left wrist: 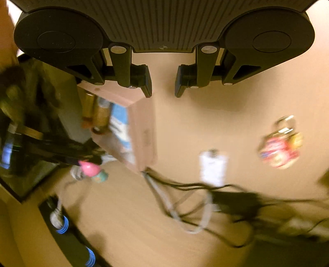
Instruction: Organize objects
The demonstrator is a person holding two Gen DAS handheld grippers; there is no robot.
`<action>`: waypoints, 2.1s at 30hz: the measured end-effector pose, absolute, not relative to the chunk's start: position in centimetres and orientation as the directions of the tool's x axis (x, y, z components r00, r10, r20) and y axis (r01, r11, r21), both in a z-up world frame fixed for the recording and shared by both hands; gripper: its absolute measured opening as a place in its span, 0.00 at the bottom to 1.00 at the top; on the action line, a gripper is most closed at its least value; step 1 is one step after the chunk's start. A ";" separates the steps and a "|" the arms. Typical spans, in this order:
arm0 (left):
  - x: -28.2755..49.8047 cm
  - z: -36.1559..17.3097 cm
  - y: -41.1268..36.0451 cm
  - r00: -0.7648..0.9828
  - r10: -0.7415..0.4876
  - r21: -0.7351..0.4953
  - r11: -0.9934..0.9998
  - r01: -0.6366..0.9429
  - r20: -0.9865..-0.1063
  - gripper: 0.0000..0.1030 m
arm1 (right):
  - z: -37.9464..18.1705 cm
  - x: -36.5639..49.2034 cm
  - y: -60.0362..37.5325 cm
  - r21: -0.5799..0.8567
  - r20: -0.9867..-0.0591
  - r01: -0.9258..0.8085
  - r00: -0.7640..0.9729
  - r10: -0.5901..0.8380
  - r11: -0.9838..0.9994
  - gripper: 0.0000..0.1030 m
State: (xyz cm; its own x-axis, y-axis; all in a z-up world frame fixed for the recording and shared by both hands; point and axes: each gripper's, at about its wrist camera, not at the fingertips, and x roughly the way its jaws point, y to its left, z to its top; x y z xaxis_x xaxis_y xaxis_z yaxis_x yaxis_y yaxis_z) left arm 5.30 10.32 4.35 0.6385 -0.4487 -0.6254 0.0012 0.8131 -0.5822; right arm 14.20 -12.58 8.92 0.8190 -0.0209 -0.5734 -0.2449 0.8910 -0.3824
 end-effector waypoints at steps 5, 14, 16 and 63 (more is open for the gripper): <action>1.9 3.4 15.1 0.681 -0.377 -0.581 0.809 -0.087 -0.627 0.26 | 4.3 18.7 -9.0 -0.551 -0.673 -0.410 0.734 -0.096 0.727 0.55; 1.0 2.7 19.4 0.719 -0.216 -0.449 0.881 -0.148 -0.660 0.26 | 7.0 16.4 -11.7 -0.150 -0.715 -0.251 0.696 0.071 0.956 0.71; 1.3 2.8 19.6 0.716 -0.205 -0.426 0.894 -0.140 -0.667 0.26 | 7.0 16.1 -11.0 -0.032 -0.717 -0.231 0.683 0.139 0.972 0.71; -0.1 2.0 8.6 0.636 -0.229 -0.184 0.973 0.137 -0.737 0.26 | -1.2 -0.2 -8.8 0.002 -0.803 -0.220 0.582 0.133 0.976 0.74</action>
State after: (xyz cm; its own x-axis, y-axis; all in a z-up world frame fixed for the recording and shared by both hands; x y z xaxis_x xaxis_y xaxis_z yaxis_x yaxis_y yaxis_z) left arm -0.08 8.60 1.96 0.6355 -0.2286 -0.7375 0.1366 0.9734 -0.1840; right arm -0.23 -8.82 -1.21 0.5816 0.1328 -0.8026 -0.2198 0.9756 0.0022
